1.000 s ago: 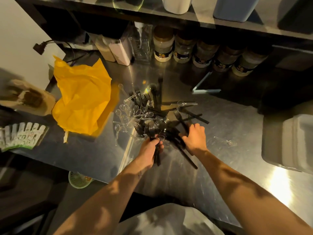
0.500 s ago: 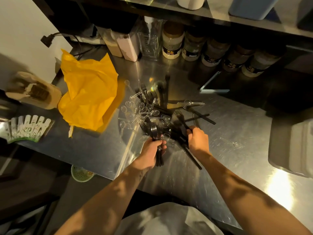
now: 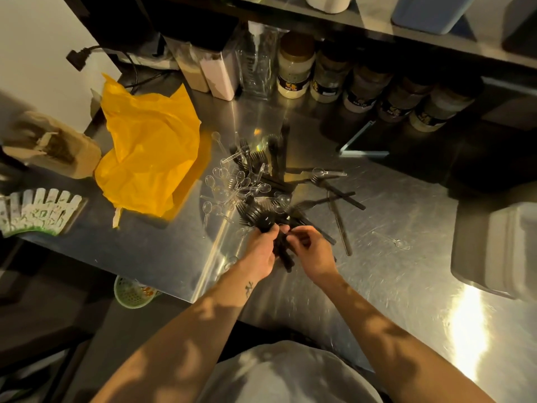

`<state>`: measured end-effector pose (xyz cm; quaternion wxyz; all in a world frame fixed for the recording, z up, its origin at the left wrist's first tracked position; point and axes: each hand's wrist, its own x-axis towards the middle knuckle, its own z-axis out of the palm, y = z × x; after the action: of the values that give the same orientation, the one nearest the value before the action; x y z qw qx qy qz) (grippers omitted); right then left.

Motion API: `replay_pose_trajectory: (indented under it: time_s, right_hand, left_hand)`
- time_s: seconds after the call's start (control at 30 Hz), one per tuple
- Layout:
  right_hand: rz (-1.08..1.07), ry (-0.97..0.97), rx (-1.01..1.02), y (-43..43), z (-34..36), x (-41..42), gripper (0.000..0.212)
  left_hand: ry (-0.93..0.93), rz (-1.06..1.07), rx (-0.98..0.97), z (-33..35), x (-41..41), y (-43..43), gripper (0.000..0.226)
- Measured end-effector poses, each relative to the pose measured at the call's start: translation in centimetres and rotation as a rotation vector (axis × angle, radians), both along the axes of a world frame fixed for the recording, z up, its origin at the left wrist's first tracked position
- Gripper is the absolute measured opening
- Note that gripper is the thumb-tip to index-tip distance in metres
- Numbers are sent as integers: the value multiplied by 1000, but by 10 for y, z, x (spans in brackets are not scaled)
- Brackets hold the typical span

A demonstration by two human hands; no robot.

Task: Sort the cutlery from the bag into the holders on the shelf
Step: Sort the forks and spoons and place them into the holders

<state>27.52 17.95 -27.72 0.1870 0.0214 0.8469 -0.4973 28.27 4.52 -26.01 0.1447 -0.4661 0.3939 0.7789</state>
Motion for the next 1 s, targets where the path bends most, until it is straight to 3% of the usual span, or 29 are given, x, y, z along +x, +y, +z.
replay_pose_trajectory:
  time_s: [0.1,0.2,0.27,0.43,0.63,0.77,1.0]
  right_hand:
    - [18,131,277,18,-9,-15,23]
    - [199,70,641,31,-15,-29,42]
    - [256,52,711,31,-17,-32,44]
    - [116,-72,476,28,-17,-32,34]
    - [-2,-121,249,37,-18,-23,24]
    - [-46,-104,166,46,-16,-14,13]
    - [-237,-174,-54,53,-4,4,22]
  left_hand:
    - [-17,40,-40,1,0,-9,8]
    - [-9,98,-1,2,6,-23,9]
    - [-22,117,22,4,11,-30,9]
    - [-63,83,-13,2,25,-39,8]
    - [-80,77,-3,3,39,-30,24]
    - [-65,74,12,8,43,-23,16]
    - [-13,19,39,9,47,-11,17]
